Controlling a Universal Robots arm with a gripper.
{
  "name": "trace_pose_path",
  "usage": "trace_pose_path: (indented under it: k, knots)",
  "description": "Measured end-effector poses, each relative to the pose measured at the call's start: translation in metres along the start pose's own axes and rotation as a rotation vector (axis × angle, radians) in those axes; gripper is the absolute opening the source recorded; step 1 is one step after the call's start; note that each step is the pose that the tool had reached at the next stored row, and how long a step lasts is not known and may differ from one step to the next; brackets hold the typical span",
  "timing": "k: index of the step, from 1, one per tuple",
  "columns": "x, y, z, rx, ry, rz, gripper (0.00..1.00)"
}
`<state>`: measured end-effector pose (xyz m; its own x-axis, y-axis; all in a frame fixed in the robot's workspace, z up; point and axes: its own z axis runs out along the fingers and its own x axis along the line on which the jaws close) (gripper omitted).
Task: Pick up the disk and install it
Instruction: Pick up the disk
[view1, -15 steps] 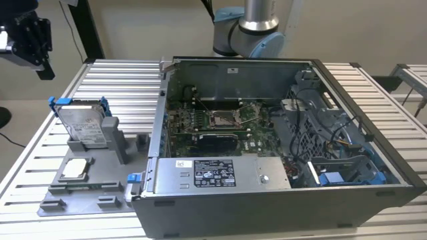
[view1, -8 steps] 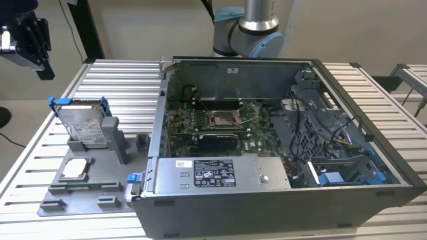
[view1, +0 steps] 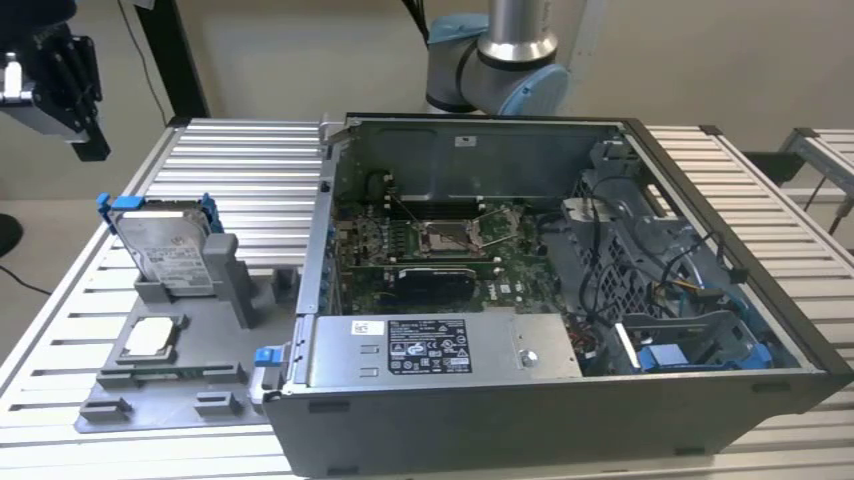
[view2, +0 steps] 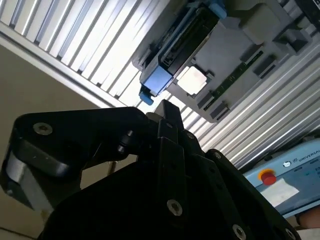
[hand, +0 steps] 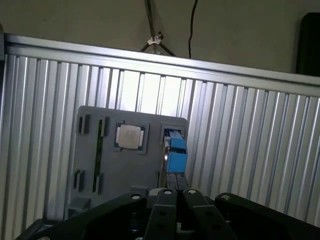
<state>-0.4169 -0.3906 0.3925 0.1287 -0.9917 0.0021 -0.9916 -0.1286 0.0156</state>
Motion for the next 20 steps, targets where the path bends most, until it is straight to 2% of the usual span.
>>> trace_pose_path:
  k: [14,20]
  knots:
    - [0.0,0.0,0.0,0.0001,0.0006,-0.041,1.0]
    - [0.0,-0.0001,0.0034,-0.0001,0.0001,-0.004,1.0]
